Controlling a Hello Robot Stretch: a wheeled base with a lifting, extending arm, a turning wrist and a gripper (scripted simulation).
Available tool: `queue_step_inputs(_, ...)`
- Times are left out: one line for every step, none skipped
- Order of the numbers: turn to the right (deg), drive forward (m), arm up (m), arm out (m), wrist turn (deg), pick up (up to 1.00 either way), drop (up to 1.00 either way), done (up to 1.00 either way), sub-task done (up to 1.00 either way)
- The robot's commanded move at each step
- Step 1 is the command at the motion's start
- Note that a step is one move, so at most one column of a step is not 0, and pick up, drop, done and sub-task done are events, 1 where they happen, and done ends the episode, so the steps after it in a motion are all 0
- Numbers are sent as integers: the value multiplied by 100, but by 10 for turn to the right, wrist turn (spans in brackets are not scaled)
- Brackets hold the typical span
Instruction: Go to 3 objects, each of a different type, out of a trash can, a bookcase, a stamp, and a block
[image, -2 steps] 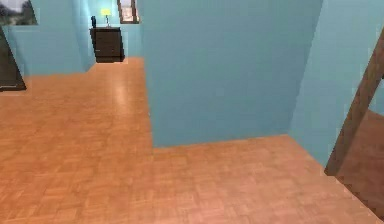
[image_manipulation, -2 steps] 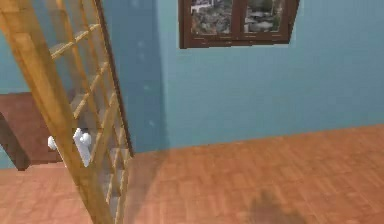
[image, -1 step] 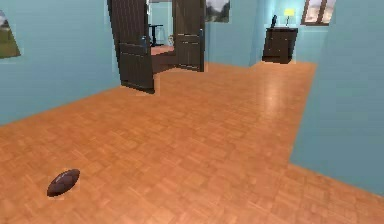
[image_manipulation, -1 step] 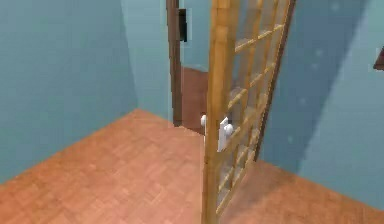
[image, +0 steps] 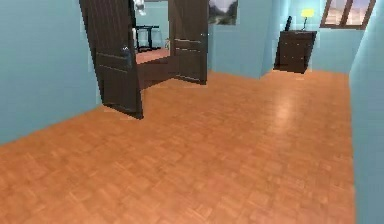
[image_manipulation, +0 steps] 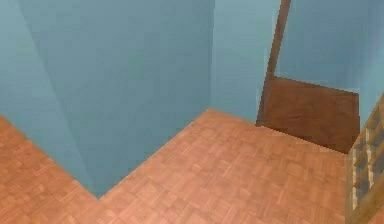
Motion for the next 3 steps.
queue_step_inputs(-30, 0, 0, 0, 0, 0, 0, 0, 0)
queue_step_inputs(0, 100, 0, 0, 0, 0, 0, 0, 0)
queue_step_inputs(0, 100, 0, 0, 0, 0, 0, 0, 0)
